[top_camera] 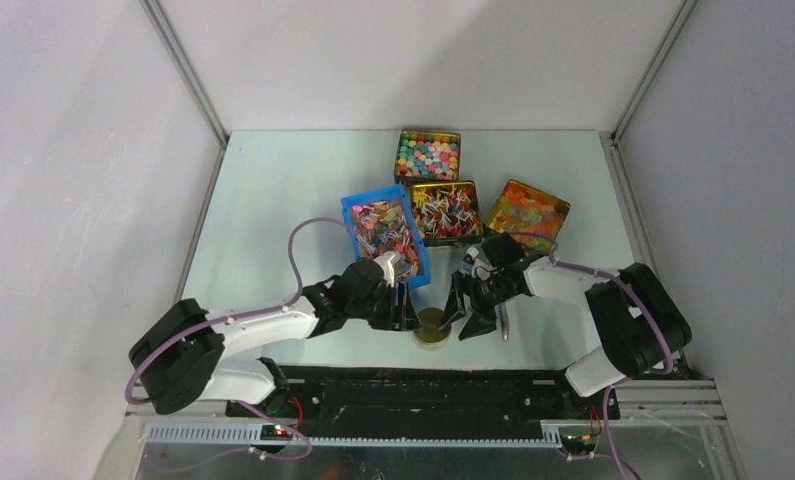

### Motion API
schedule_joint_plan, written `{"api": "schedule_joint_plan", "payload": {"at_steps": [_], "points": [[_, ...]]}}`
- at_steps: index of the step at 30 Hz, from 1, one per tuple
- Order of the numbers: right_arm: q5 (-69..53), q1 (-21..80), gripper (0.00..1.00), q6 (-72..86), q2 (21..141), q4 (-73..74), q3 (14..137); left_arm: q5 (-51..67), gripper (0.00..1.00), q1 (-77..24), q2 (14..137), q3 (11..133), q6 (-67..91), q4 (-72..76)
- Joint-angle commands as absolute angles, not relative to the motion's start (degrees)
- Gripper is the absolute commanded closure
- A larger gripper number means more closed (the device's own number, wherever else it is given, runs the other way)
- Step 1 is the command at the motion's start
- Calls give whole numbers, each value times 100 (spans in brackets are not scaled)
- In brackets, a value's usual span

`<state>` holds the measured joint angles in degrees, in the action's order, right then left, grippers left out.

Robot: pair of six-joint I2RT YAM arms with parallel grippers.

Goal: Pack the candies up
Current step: Close the bottle lid on the packing bottle.

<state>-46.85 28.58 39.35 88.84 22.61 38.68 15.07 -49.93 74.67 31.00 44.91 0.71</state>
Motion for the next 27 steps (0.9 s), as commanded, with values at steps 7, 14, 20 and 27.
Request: {"api": "schedule_joint_plan", "payload": {"at_steps": [7, 14, 20, 27], "points": [[-4252, 2770, 17, 3811, 7991, 2707, 4131, -51, 9, -5089, 5777, 3728, 3669, -1725], [-4011, 2746, 13, 3608, 7588, 3125, 4496, -655, 0, -5083, 3956, 3415, 3172, -1543], [-3850, 2697, 5, 3372, 7328, 3416, 4688, -875, 0, -5087, 2459, 2548, 2528, -1034], [-3751, 2671, 3, 3295, 7126, 3498, 4701, 146, 0, -5088, 1524, 1297, 1507, 48]]}}
